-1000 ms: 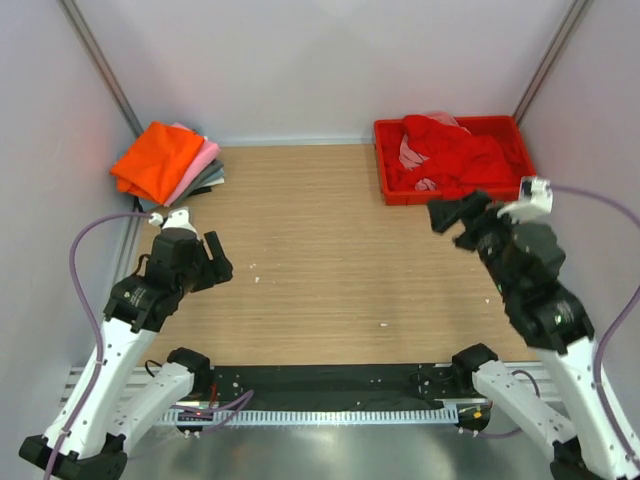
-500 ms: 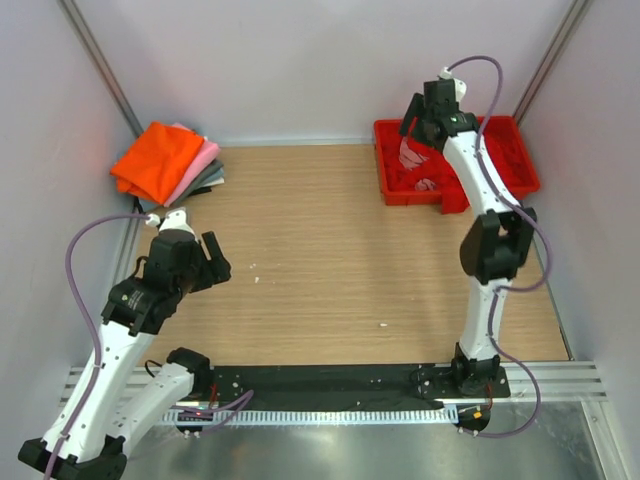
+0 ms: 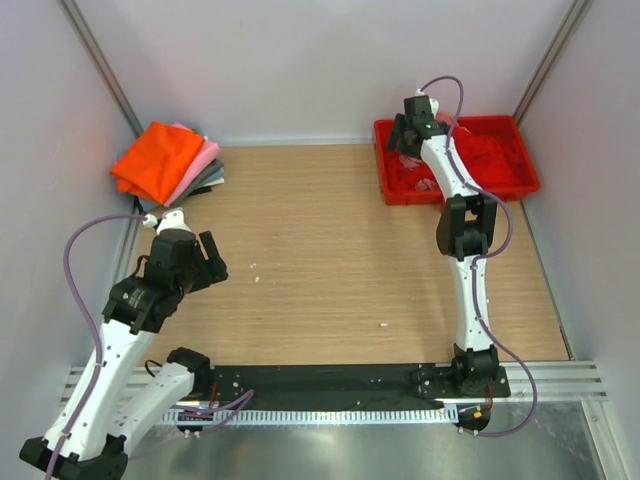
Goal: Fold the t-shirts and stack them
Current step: Grab the tshirt from the pile
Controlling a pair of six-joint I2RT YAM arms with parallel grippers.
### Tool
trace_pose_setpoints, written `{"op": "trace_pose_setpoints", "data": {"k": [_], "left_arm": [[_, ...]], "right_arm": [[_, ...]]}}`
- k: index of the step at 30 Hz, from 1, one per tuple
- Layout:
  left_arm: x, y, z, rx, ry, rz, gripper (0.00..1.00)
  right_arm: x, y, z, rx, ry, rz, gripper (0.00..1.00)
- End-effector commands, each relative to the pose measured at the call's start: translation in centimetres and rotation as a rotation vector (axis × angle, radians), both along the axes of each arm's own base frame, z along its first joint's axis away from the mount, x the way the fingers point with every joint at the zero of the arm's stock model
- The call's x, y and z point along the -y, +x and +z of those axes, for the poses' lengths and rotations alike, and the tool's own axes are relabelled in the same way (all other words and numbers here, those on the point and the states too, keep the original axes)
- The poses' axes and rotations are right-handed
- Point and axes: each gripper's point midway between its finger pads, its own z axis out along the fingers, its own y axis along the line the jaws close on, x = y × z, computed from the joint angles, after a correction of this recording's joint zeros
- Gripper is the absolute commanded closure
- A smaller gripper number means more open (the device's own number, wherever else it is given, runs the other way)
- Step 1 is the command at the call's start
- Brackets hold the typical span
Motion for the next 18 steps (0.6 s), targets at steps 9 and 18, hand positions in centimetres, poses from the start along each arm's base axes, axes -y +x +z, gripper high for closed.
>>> {"op": "trace_pose_setpoints", "data": {"k": [9,18], "left_arm": [[-0.9,0.6,0.4,0.000,0.015,0.058,0.28],[-1.5,0.9,0.2,-0.007,0.002,0.083,0.29]], "right_arm": [[5.6,2.8,1.9,0.147,-0.105,-0.167,0.23],[11.4,-0.3,1.6,0.066,-0.185,-0.272,0.22]]}}
